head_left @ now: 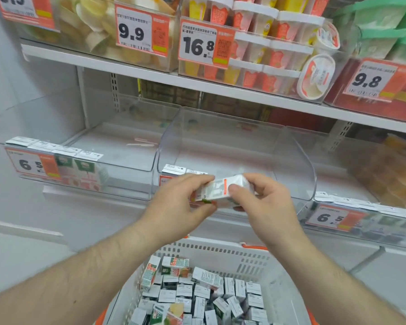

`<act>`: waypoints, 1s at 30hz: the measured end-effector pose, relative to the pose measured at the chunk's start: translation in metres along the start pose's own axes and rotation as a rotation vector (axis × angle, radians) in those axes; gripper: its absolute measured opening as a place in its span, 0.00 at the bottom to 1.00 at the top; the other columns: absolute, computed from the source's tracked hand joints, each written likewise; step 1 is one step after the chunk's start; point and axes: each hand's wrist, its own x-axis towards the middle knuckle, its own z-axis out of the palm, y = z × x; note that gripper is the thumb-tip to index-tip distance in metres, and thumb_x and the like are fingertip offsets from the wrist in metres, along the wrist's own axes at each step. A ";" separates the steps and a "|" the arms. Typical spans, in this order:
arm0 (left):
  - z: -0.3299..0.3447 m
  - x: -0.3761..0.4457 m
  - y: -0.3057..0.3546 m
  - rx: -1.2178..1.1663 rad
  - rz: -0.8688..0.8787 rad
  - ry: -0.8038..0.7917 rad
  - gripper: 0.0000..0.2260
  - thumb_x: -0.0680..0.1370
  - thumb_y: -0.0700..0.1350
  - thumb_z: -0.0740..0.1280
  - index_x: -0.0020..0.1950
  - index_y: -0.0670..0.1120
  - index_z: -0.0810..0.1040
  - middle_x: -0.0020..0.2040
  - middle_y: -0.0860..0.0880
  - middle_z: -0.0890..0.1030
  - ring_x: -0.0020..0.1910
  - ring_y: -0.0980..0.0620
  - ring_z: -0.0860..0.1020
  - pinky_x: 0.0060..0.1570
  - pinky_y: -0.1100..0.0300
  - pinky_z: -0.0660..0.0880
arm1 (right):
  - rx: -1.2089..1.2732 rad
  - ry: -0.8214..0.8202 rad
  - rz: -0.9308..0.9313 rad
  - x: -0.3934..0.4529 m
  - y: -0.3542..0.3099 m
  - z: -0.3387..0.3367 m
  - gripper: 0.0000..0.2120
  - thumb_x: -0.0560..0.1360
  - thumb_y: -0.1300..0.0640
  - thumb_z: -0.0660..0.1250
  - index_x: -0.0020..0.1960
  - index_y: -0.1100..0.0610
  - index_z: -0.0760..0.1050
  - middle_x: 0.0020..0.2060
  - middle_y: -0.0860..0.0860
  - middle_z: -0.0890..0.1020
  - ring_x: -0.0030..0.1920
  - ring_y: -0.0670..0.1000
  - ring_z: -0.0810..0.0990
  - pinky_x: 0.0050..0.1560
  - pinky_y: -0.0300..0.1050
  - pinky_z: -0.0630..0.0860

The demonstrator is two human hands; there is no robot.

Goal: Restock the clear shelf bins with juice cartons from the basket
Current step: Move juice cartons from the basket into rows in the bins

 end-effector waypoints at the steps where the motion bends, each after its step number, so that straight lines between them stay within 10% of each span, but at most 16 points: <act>1: -0.001 0.002 0.001 0.121 0.004 0.025 0.26 0.71 0.57 0.66 0.69 0.55 0.73 0.62 0.57 0.77 0.63 0.55 0.71 0.65 0.57 0.63 | -0.018 0.051 -0.024 0.006 -0.004 -0.005 0.14 0.60 0.42 0.69 0.44 0.42 0.83 0.40 0.45 0.85 0.45 0.53 0.83 0.51 0.60 0.80; 8: -0.006 0.007 -0.018 0.690 -0.273 -0.369 0.40 0.78 0.55 0.63 0.77 0.60 0.36 0.79 0.50 0.33 0.74 0.45 0.26 0.69 0.32 0.35 | -0.456 0.017 0.113 0.075 -0.017 -0.011 0.06 0.70 0.50 0.72 0.45 0.49 0.83 0.43 0.46 0.84 0.42 0.46 0.80 0.33 0.35 0.76; 14: -0.006 0.007 -0.021 0.583 -0.293 -0.397 0.42 0.76 0.50 0.64 0.77 0.59 0.35 0.78 0.52 0.33 0.74 0.46 0.26 0.71 0.35 0.35 | -0.647 -0.266 0.296 0.100 0.001 0.021 0.10 0.67 0.51 0.73 0.37 0.58 0.79 0.35 0.52 0.83 0.38 0.56 0.81 0.45 0.57 0.83; 30: -0.003 0.011 -0.025 0.563 -0.296 -0.428 0.42 0.78 0.49 0.64 0.78 0.57 0.34 0.78 0.48 0.32 0.74 0.44 0.26 0.72 0.35 0.36 | -0.684 -0.454 0.446 0.108 0.001 0.031 0.10 0.76 0.62 0.62 0.48 0.65 0.81 0.38 0.57 0.86 0.36 0.53 0.86 0.44 0.48 0.84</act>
